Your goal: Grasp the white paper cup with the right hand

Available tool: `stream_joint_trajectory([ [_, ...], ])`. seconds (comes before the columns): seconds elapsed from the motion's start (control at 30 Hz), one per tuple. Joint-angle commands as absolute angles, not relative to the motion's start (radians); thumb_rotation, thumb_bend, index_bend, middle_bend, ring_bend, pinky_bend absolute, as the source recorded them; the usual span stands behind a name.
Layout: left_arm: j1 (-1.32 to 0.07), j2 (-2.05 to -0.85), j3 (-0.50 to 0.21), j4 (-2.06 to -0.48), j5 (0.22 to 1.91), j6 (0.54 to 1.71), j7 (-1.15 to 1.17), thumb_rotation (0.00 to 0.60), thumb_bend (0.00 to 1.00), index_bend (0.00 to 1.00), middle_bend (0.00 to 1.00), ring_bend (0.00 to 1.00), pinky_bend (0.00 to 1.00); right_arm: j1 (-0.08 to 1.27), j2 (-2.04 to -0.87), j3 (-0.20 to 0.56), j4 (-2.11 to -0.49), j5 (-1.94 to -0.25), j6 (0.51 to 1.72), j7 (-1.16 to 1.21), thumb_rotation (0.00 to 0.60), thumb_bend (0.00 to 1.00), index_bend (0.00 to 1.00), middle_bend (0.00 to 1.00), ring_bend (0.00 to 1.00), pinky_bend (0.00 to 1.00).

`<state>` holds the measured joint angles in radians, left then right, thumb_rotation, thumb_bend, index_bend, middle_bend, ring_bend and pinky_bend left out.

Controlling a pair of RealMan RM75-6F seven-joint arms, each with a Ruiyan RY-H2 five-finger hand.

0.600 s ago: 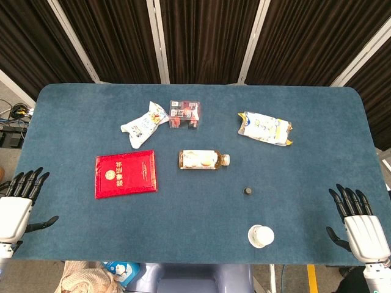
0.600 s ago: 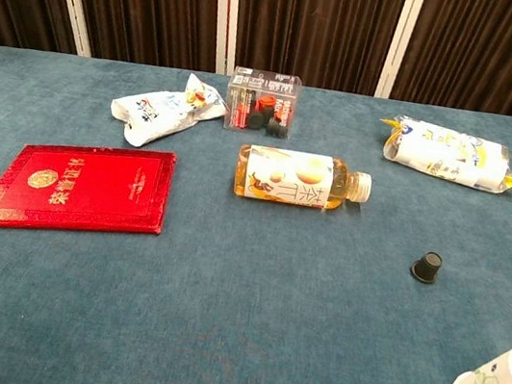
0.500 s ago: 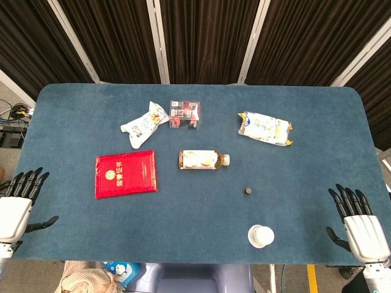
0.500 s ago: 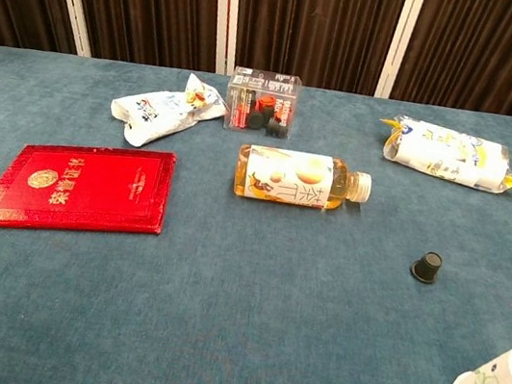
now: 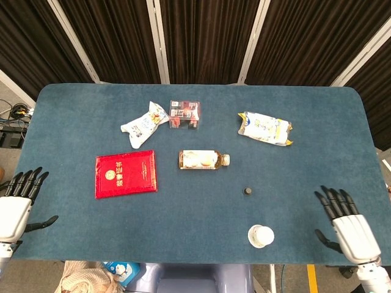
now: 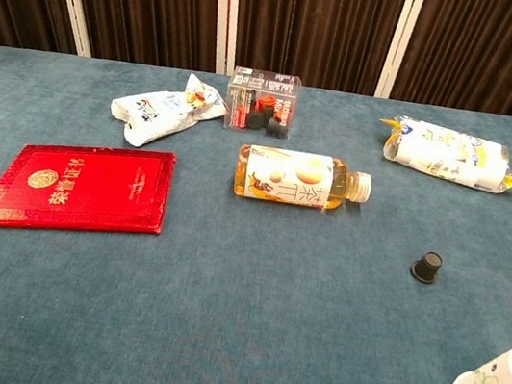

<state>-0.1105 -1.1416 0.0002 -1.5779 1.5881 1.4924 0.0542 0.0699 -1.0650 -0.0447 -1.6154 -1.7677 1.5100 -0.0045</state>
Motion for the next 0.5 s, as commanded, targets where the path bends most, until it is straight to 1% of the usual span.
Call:
stream_joint_trajectory([
  [0.03,-0.111,-1.141,0.002,-1.576,1.592,1.493,0.051,0.600,0.00,0.00,0.00,0.00,0.00,0.148,-1.042,-0.089,-1.553,-1.933,1.500,0.132,0.600,0.29,0.00,0.00,0.00,0.09],
  [0.2,-0.110,-1.142,0.003,-1.577,1.594,1.494,0.050,0.600,0.00,0.00,0.00,0.00,0.00,0.210,-1.047,-0.129,-1.506,-2.049,1.491,0.222,0.600,0.29,0.00,0.00,0.00,0.18],
  [0.33,-0.113,-1.146,0.003,-1.580,1.594,1.488,0.062,0.600,0.00,0.00,0.00,0.00,0.00,0.238,-1.051,-0.158,-1.509,-2.090,1.456,0.220,0.600,0.29,0.00,0.00,0.00,0.19],
  [0.5,-0.115,-1.151,0.006,-1.582,1.595,1.483,0.077,0.600,0.00,0.00,0.00,0.00,0.00,0.266,-1.064,-0.176,-1.533,-2.111,1.401,0.178,0.600,0.29,0.00,0.00,0.01,0.21],
])
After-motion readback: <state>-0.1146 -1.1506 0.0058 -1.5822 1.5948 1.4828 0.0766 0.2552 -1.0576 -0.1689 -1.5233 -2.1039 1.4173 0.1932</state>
